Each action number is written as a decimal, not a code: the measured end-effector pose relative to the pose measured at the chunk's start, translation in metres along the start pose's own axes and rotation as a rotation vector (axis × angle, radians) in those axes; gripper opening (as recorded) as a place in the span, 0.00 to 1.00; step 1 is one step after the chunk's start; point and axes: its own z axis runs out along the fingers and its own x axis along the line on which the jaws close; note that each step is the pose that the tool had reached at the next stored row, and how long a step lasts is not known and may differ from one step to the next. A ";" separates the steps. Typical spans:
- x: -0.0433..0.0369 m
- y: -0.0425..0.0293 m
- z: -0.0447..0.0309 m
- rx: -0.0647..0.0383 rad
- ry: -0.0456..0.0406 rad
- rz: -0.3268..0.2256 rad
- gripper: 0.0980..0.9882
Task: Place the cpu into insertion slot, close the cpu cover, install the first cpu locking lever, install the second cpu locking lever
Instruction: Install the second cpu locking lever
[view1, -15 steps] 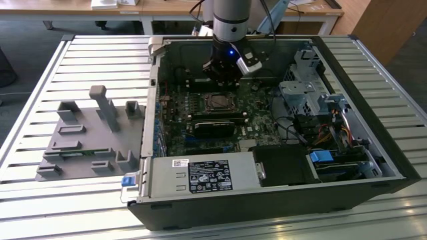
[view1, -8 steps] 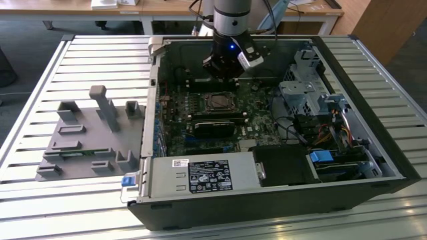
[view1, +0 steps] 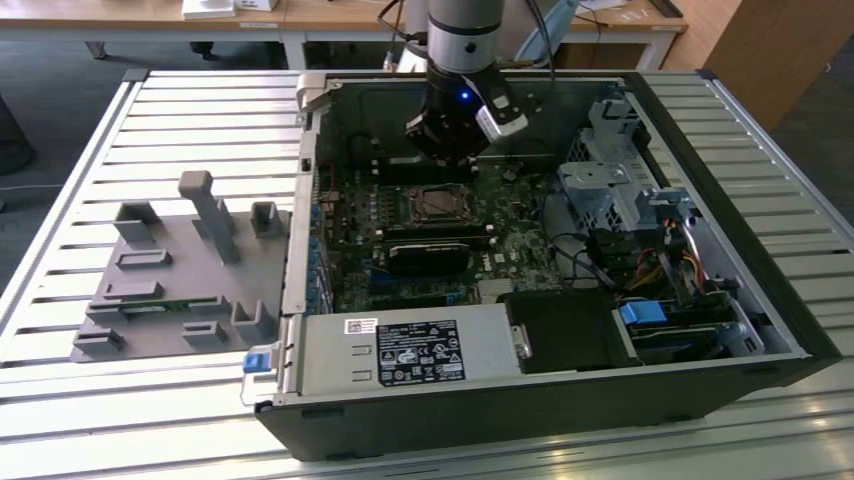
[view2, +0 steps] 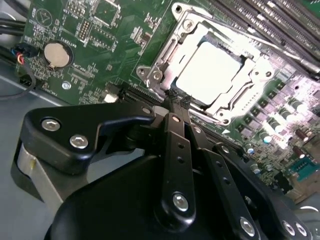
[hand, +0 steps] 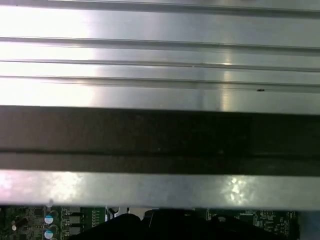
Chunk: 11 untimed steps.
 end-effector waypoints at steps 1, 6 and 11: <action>0.0000 -0.0013 0.0000 0.001 0.0001 0.000 0.01; 0.0000 -0.0064 -0.0015 0.001 0.0027 0.000 0.01; -0.0002 -0.0069 -0.0115 0.001 0.0031 0.000 0.01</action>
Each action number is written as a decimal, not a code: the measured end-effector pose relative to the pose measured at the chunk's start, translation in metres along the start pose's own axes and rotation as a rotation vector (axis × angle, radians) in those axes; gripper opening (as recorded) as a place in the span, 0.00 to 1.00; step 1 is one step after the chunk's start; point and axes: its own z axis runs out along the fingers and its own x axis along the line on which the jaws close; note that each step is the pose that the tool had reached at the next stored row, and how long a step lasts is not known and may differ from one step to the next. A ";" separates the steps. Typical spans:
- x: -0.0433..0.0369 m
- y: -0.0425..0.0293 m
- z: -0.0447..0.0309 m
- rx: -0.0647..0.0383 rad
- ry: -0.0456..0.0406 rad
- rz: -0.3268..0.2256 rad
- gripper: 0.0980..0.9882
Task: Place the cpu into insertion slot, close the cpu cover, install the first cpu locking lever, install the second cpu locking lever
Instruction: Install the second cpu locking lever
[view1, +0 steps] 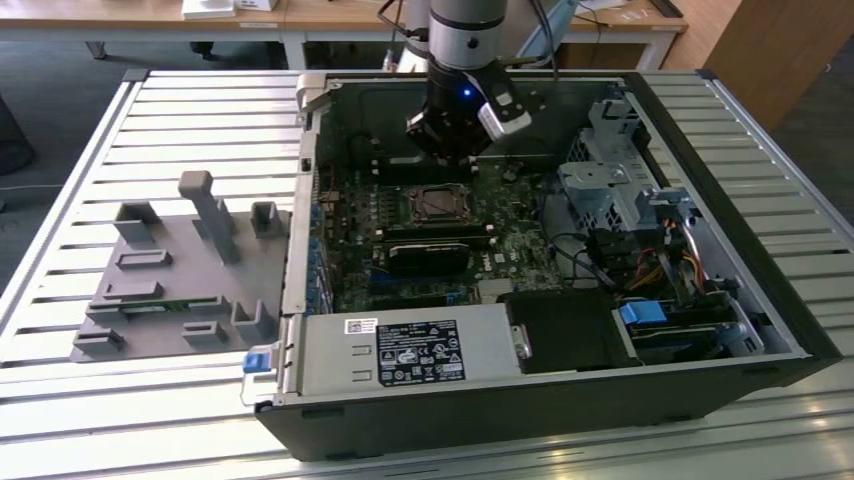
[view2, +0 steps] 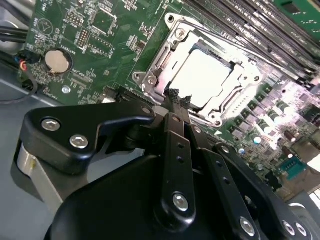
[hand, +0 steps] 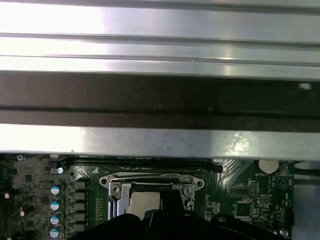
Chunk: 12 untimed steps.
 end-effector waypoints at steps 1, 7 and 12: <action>-0.0001 0.0000 -0.0022 0.000 -0.0001 0.000 0.01; -0.0002 -0.0003 -0.0075 0.001 -0.0002 0.000 0.01; -0.0002 -0.0033 -0.0077 0.002 0.0000 0.000 0.01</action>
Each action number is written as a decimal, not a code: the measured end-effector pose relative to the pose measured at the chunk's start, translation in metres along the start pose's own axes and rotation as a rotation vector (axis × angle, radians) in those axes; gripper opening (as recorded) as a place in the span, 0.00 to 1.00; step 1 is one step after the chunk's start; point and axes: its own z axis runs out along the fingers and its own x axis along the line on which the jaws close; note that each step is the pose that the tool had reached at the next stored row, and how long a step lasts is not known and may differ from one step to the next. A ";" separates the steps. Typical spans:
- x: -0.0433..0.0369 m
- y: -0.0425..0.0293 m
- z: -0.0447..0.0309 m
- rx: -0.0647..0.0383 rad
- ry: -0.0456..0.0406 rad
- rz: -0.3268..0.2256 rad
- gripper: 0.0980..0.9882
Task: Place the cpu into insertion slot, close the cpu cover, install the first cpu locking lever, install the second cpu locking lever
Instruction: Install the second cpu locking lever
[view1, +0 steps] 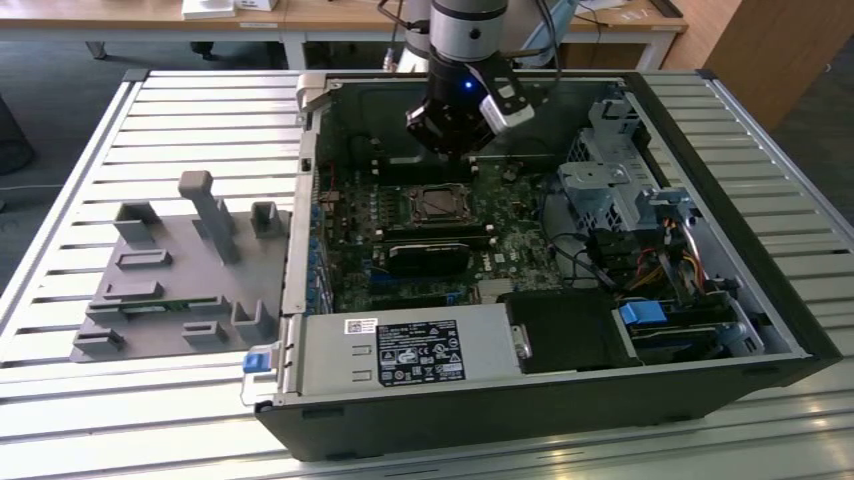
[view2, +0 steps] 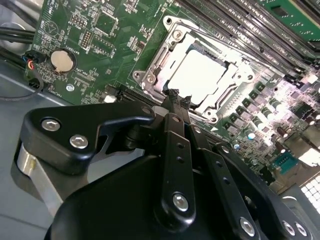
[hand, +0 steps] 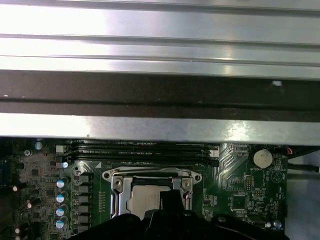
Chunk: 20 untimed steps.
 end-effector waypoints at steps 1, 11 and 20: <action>0.0000 -0.0010 0.0000 0.000 0.0000 0.000 0.01; 0.0001 -0.0125 0.0001 0.000 -0.0001 0.000 0.01; 0.0002 -0.0225 0.0001 0.000 0.0000 0.000 0.01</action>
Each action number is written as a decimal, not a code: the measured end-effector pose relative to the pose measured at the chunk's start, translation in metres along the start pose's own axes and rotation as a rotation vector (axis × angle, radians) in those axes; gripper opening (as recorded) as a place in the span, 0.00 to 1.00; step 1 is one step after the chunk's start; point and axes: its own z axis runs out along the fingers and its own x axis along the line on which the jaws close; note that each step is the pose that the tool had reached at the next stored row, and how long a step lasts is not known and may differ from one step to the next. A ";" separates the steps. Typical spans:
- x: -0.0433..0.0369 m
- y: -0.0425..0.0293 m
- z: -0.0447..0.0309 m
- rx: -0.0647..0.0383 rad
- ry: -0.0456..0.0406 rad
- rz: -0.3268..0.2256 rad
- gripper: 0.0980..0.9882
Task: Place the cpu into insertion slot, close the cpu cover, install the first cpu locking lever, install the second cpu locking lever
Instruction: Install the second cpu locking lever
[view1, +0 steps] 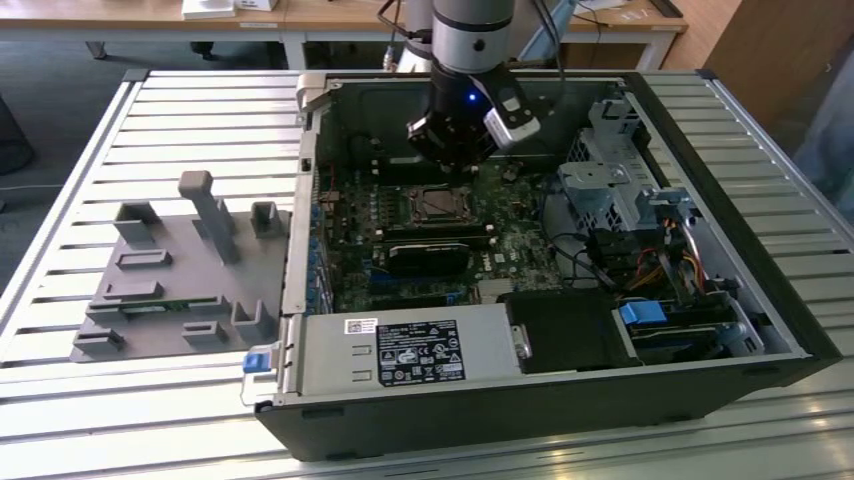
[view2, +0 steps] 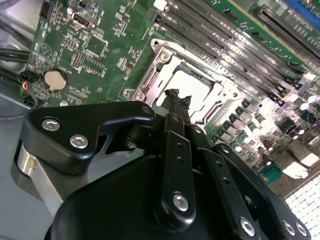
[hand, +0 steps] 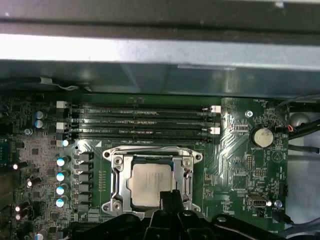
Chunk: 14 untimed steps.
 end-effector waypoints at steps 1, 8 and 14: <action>0.0000 -0.0014 0.0000 0.000 0.0001 0.000 0.01; -0.0003 -0.0096 0.0000 -0.005 0.0085 0.000 0.01; -0.0002 -0.0193 0.0000 -0.026 0.0106 0.000 0.01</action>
